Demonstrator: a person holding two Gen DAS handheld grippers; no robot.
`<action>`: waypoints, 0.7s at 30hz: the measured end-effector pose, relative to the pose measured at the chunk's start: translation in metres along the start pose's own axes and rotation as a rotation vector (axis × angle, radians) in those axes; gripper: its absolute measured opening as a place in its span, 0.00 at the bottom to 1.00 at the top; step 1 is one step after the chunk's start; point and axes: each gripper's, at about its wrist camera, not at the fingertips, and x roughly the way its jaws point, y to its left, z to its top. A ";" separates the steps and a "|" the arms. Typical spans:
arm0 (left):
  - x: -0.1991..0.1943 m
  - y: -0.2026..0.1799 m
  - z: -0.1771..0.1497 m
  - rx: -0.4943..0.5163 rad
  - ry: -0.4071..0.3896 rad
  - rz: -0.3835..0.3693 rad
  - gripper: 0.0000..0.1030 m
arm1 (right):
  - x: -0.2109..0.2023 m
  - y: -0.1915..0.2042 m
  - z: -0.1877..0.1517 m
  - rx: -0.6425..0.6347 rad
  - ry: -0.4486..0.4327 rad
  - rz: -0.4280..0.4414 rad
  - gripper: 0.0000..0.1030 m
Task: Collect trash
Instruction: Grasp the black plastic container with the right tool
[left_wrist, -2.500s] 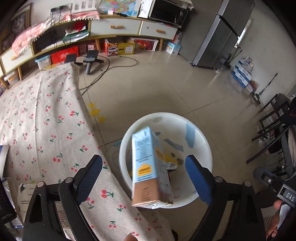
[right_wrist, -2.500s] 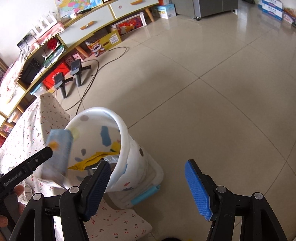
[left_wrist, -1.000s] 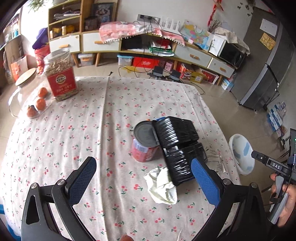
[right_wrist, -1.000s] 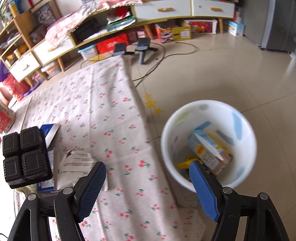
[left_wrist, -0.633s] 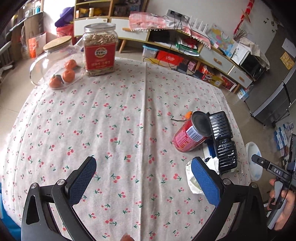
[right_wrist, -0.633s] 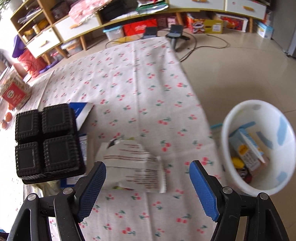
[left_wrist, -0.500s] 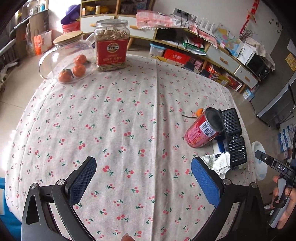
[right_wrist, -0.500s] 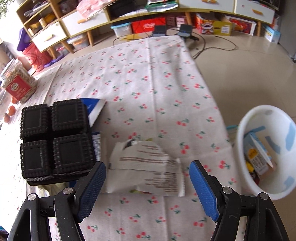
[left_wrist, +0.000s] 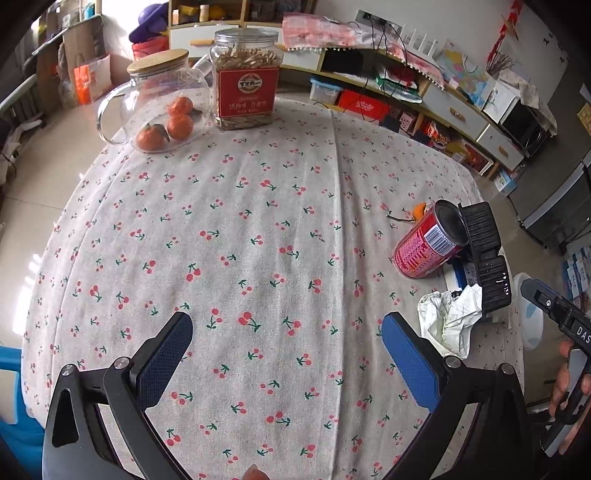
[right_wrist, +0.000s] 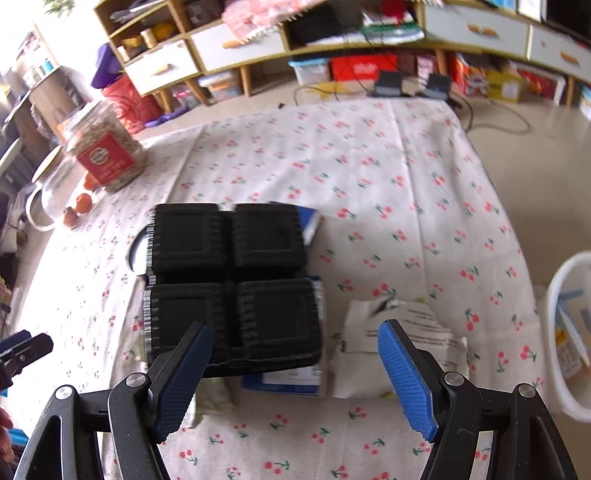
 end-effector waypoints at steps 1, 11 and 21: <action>-0.001 0.001 0.000 0.000 -0.004 0.008 1.00 | -0.001 0.008 -0.002 -0.026 -0.008 -0.010 0.76; -0.005 0.015 -0.004 -0.011 -0.002 0.010 1.00 | 0.031 0.098 0.003 -0.271 -0.052 -0.156 0.76; -0.004 0.013 -0.004 -0.004 0.006 0.003 1.00 | 0.059 0.094 0.013 -0.265 -0.041 -0.266 0.60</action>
